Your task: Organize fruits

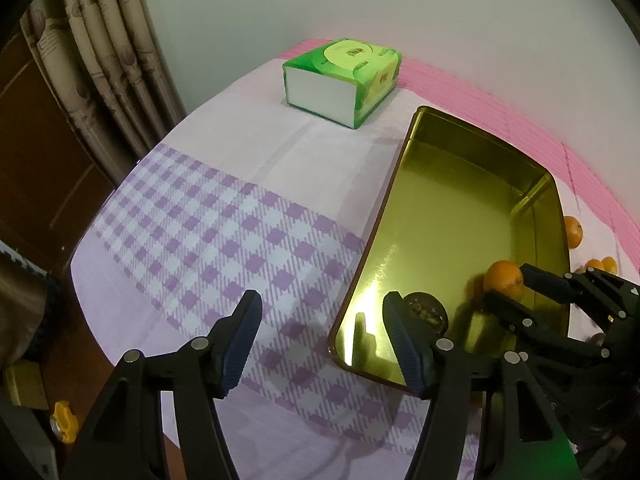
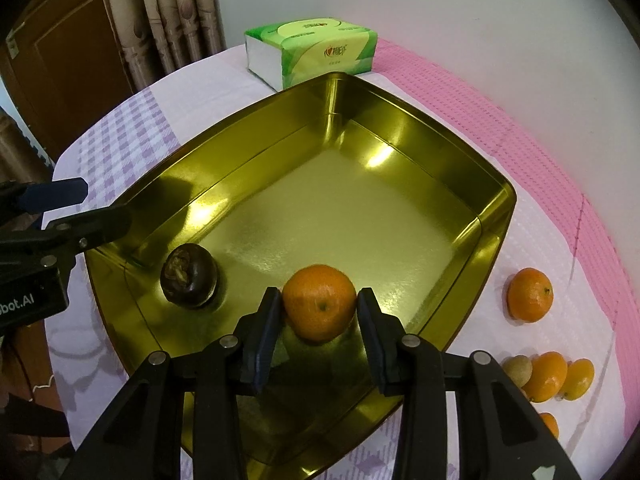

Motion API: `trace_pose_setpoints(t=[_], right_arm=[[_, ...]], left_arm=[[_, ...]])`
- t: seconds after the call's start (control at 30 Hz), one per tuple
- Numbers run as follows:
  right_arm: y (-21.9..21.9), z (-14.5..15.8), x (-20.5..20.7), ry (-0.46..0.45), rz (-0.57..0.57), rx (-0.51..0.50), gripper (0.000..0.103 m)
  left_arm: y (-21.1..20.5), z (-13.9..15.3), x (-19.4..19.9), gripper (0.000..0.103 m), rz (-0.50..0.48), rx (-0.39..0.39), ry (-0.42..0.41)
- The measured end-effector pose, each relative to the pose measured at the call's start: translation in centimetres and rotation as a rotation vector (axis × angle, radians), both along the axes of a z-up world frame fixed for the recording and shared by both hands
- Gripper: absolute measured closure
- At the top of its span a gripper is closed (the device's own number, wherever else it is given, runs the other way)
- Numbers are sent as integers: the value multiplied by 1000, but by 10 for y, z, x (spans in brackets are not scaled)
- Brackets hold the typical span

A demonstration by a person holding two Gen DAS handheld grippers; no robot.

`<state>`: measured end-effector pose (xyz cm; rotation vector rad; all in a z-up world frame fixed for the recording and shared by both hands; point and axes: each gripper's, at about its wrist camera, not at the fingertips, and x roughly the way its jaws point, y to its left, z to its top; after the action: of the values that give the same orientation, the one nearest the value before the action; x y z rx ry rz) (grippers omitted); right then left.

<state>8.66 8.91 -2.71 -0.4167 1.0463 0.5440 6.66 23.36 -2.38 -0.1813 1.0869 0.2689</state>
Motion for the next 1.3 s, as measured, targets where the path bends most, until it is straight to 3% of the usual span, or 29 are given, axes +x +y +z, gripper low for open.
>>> trace_pose_setpoints(t=[0.37, 0.53, 0.7, 0.9, 1.03, 1.3], right_arm=[[-36, 31, -18, -36, -64, 121, 64], [-94, 54, -41, -73, -155, 167, 63], [-163, 65, -55, -119, -279, 122, 63], [-242, 55, -65, -108, -452, 80, 63], [-272, 40, -72, -83, -510, 62, 63], [-282, 23, -66, -62, -519, 100, 63]], left_arm=[[-10, 5, 0, 39, -42, -1, -25], [-12, 7, -1, 39, -47, -2, -34], [-18, 9, -1, 39, -66, 3, -51], [-28, 9, -1, 38, -96, 22, -52], [-32, 11, -2, 38, -109, 23, -62], [-45, 14, -4, 38, -154, 33, -87]])
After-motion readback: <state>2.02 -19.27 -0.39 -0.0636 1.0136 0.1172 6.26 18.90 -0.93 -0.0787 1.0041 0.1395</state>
